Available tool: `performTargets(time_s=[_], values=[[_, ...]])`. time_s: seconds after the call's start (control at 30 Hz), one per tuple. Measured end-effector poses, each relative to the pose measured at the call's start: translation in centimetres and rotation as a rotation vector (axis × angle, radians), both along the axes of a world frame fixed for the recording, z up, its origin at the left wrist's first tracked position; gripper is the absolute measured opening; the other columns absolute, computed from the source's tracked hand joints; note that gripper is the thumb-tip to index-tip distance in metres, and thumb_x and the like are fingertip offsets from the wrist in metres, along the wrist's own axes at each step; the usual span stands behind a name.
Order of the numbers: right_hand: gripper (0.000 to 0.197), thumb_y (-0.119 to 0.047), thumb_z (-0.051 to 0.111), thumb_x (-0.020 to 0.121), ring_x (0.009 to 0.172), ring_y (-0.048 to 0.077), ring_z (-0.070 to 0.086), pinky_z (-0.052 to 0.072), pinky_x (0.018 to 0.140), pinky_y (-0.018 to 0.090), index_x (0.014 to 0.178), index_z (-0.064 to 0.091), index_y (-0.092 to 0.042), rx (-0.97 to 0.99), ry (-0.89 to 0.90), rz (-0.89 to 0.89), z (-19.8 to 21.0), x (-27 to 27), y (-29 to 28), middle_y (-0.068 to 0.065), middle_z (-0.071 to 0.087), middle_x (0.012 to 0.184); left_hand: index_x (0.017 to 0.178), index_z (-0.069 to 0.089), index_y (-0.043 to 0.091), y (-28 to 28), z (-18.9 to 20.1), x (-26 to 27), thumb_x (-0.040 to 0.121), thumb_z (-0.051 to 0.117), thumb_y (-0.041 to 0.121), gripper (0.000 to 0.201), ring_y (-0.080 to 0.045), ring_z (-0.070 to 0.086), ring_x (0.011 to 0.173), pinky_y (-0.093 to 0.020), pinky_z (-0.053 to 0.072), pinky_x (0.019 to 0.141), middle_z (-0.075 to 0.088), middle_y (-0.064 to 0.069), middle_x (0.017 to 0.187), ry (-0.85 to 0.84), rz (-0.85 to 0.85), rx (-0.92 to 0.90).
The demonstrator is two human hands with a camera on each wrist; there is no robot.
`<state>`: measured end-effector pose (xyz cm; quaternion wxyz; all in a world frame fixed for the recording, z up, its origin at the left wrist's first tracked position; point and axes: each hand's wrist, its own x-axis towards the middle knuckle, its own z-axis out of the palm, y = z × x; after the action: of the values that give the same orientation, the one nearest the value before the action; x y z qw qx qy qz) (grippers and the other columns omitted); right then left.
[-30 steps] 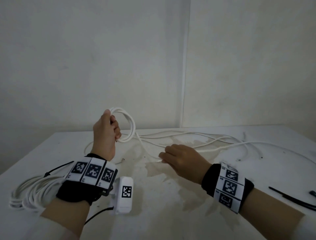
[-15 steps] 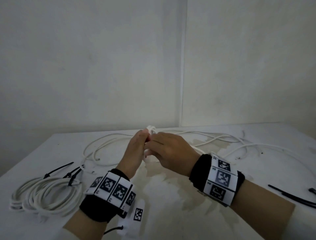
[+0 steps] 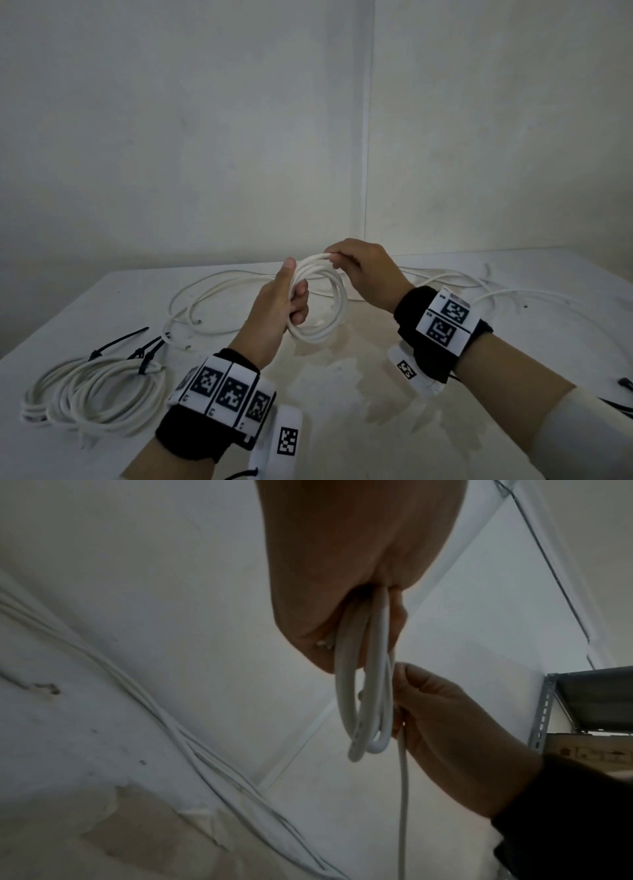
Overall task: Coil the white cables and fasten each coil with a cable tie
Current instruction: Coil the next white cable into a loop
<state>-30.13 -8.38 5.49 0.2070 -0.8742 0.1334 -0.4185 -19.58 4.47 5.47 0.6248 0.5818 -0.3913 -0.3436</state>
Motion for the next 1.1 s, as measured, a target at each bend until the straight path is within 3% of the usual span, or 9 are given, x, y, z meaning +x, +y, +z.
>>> performTargets(time_s=[0.07,0.17,0.27,0.4,0.57,0.67,0.77,0.97,1.1], values=[[0.025,-0.018,0.044,0.096,0.067,0.014,0.047,0.036,0.063,0.015,0.089,0.062,-0.002,0.146,0.064,0.002,-0.6,-0.3,0.3,0.005,0.058,0.074,0.060,0.039,0.015,-0.2,-0.1,0.1,0.099,0.029,0.041,0.048,-0.009,0.030,0.041,-0.026,0.023,0.052,0.026,0.007,0.046,0.064,-0.002,-0.047],[0.027,-0.019,0.037,0.099,0.073,0.016,0.053,0.040,0.069,0.021,0.081,0.056,-0.012,0.311,0.117,0.035,-1.0,-0.5,0.8,-0.001,0.062,0.075,0.061,0.039,0.015,-0.5,0.1,0.3,0.099,0.027,0.041,0.048,-0.008,0.030,0.037,-0.021,0.025,0.044,0.026,0.007,0.044,0.168,-0.011,-0.097],[0.030,-0.019,0.033,0.100,0.077,0.009,0.056,0.041,0.075,0.017,0.081,0.057,-0.016,0.399,0.129,0.082,-0.7,-0.6,1.0,-0.005,0.065,0.077,0.061,0.039,0.014,-0.7,0.1,0.5,0.099,0.028,0.041,0.048,-0.005,0.024,0.034,-0.017,0.021,0.039,0.026,0.007,0.043,0.263,-0.034,-0.126],[0.032,-0.014,0.033,0.100,0.056,-0.003,0.048,0.037,0.062,0.010,0.077,0.054,-0.016,0.492,0.074,0.144,-0.4,-0.6,1.2,-0.003,0.057,0.065,0.063,0.041,0.014,-0.6,-0.3,0.9,0.098,0.029,0.042,0.046,-0.006,0.024,0.036,-0.018,0.022,0.041,0.026,0.007,0.045,0.245,-0.058,-0.106],[0.031,-0.018,0.031,0.101,0.057,0.005,0.042,0.036,0.066,0.025,0.073,0.046,-0.022,0.383,0.096,0.039,-1.0,-0.4,1.0,-0.009,0.050,0.060,0.069,0.047,0.011,-0.5,-0.3,1.6,0.100,0.027,0.041,0.047,-0.010,0.038,0.038,-0.019,0.035,0.044,0.033,0.005,0.047,0.157,-0.118,-0.007],[0.023,-0.023,0.031,0.100,0.055,0.008,0.042,0.034,0.064,0.030,0.081,0.043,-0.022,0.283,0.150,-0.055,-1.3,-0.3,1.0,-0.009,0.048,0.060,0.072,0.049,0.009,-0.5,-0.3,1.3,0.100,0.026,0.038,0.046,-0.011,0.040,0.039,-0.021,0.040,0.046,0.037,0.003,0.048,0.222,-0.165,0.003],[0.017,-0.024,0.031,0.100,0.055,0.008,0.043,0.032,0.061,0.029,0.088,0.043,-0.019,0.218,0.157,-0.094,-1.4,0.1,1.2,-0.010,0.047,0.059,0.068,0.047,0.012,-0.7,-0.4,1.0,0.100,0.029,0.037,0.045,-0.007,0.030,0.035,-0.020,0.036,0.043,0.031,0.006,0.043,0.249,-0.088,-0.009],[0.022,-0.019,0.037,0.099,0.055,0.002,0.049,0.037,0.062,0.022,0.081,0.049,-0.017,0.258,0.059,-0.092,-1.3,-0.1,0.9,-0.010,0.052,0.059,0.064,0.044,0.014,-0.7,-0.4,0.9,0.099,0.031,0.038,0.045,-0.007,0.024,0.035,-0.019,0.031,0.041,0.027,0.009,0.042,0.160,-0.022,0.003],[0.027,-0.013,0.039,0.097,0.066,0.014,0.054,0.041,0.069,0.027,0.076,0.053,-0.020,0.337,0.046,-0.113,-0.6,-0.5,0.2,-0.009,0.058,0.063,0.062,0.044,0.013,-0.4,-0.8,0.7,0.098,0.031,0.038,0.046,-0.008,0.023,0.035,-0.019,0.029,0.041,0.026,0.008,0.042,0.049,-0.017,0.070]])
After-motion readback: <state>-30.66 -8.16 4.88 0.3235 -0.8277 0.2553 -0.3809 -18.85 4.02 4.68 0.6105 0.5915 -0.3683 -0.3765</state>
